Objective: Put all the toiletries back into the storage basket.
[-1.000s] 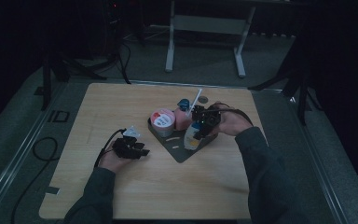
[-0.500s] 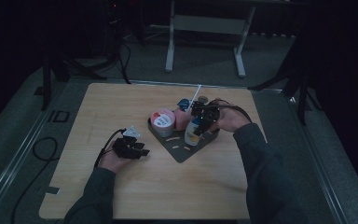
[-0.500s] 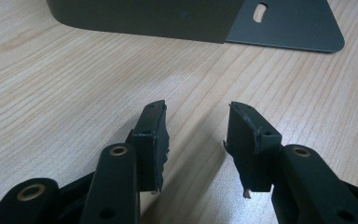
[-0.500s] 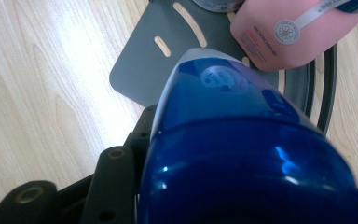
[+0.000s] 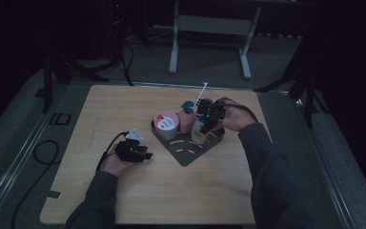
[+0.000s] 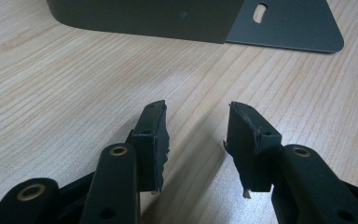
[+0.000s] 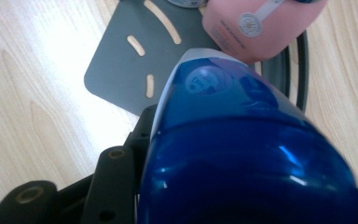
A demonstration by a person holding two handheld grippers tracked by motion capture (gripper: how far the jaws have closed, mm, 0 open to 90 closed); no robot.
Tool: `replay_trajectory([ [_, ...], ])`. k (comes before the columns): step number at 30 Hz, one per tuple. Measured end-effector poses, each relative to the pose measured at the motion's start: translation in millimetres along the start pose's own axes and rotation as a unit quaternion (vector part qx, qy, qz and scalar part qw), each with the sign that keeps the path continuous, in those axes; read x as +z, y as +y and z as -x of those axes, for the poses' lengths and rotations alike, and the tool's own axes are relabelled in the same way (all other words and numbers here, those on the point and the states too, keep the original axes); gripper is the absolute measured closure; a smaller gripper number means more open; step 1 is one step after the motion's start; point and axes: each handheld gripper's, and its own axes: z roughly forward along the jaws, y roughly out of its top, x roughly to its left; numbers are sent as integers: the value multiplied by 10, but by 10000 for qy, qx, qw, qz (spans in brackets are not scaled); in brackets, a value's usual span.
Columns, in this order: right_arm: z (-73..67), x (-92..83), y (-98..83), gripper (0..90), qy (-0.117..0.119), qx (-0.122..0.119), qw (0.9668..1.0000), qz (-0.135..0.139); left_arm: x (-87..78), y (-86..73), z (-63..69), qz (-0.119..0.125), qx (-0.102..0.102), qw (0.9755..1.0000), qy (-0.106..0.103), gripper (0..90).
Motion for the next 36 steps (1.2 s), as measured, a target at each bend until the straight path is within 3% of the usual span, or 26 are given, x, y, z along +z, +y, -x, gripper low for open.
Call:
replay_trajectory([
  [36, 313, 80, 26, 548, -199, 575, 9980, -181, 1, 1, 1, 5, 1, 10000, 1, 574],
])
